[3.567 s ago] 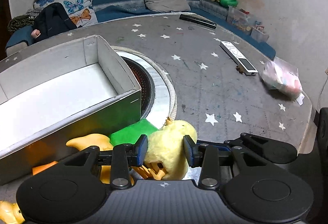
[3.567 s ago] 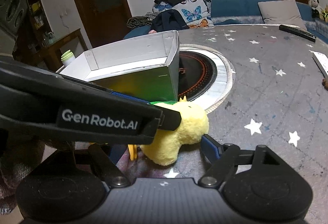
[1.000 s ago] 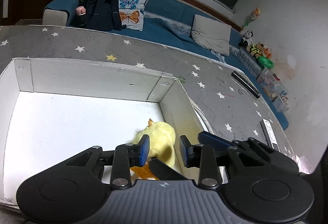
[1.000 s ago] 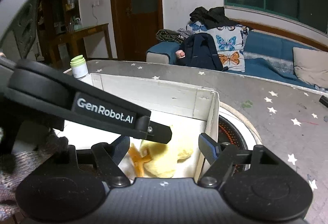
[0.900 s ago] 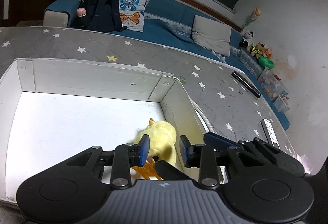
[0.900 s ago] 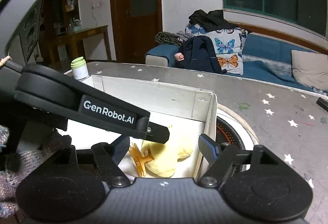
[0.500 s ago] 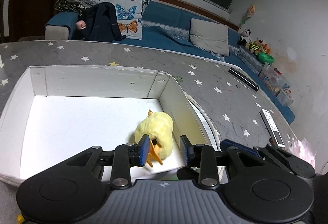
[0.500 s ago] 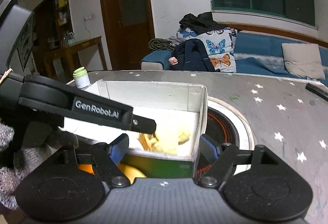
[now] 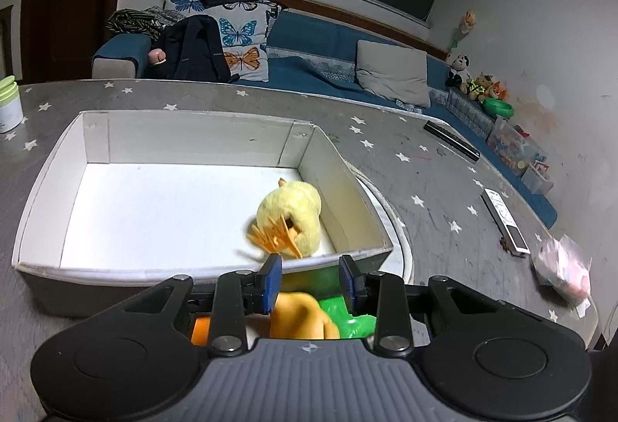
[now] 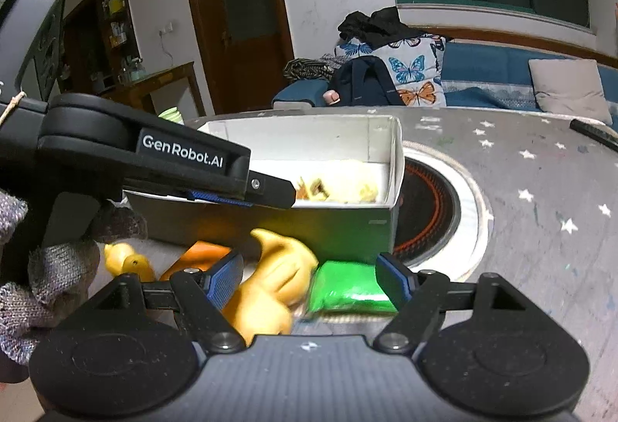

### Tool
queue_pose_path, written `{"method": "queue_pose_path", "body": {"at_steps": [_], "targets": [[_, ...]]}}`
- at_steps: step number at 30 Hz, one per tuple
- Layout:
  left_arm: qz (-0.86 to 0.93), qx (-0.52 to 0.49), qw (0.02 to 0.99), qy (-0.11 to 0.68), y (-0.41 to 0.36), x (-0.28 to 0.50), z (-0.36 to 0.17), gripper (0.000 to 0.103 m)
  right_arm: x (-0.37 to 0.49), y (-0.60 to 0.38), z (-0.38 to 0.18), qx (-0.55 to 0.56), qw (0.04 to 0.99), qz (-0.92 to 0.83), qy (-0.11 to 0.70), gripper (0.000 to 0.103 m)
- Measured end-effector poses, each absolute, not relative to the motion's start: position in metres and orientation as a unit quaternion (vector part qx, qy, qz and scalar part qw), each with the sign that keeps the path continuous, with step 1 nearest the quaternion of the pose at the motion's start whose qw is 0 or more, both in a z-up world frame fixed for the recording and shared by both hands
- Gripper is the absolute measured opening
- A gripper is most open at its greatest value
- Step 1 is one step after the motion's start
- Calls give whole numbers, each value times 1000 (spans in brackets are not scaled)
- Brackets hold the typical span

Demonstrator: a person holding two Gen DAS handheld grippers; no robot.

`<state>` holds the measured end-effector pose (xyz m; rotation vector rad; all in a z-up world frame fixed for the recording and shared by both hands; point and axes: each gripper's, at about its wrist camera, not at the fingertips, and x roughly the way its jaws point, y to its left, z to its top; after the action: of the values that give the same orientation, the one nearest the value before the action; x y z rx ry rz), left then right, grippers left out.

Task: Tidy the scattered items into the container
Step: 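Move the right gripper toward the large yellow rubber duck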

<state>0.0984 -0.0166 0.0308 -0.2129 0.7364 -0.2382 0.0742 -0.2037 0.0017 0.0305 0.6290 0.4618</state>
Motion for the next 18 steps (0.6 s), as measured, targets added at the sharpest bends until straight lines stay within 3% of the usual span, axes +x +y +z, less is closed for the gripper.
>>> {"method": "queue_pose_path", "body": {"at_steps": [18], "targets": [[-88,-93,914,385,-5,78,15,35,53,-191,-9,20,916,232,326,77]]}}
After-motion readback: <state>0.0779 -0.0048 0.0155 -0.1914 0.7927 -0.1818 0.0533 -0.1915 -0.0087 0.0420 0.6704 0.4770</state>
